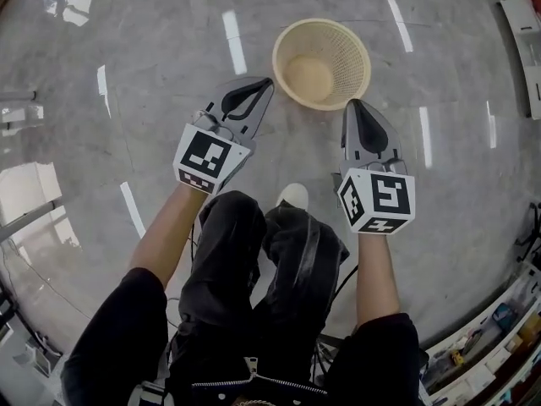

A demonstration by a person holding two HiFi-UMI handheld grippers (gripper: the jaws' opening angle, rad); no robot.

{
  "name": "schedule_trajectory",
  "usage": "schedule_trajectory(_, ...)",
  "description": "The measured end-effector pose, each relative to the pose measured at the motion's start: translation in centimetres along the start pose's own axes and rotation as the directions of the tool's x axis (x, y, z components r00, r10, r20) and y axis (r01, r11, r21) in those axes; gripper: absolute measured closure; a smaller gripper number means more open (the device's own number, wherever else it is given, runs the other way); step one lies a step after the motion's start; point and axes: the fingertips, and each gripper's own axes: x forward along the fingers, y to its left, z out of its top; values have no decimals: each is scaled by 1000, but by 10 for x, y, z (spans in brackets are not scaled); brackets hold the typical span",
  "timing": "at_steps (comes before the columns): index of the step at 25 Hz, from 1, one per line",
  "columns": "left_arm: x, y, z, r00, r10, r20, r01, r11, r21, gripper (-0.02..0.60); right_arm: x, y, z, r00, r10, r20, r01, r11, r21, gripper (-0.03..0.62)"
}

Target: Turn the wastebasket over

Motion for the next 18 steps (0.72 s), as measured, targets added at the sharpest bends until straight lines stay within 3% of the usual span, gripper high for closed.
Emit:
schedule_trajectory(6, 17, 10, -81, 999, -23, 38, 23, 1000, 9, 575, 56, 18, -84, 999, 43, -33, -48, 982, -185, 583)
schedule_trajectory(13, 20, 3, -154, 998, -54, 39, 51, 996, 69, 575, 95, 39, -169, 993, 55, -107, -97, 894, -437, 567)
schedule_trajectory(15, 17, 2, -166, 998, -58, 30, 57, 997, 56, 575, 105, 45, -188, 987, 60, -149, -123, 878, -463, 508)
schedule_trajectory(18, 17, 5, -175, 998, -55, 23, 55, 998, 19, 575, 121, 43, -200, 982, 31, -186, -125, 846, -519, 499)
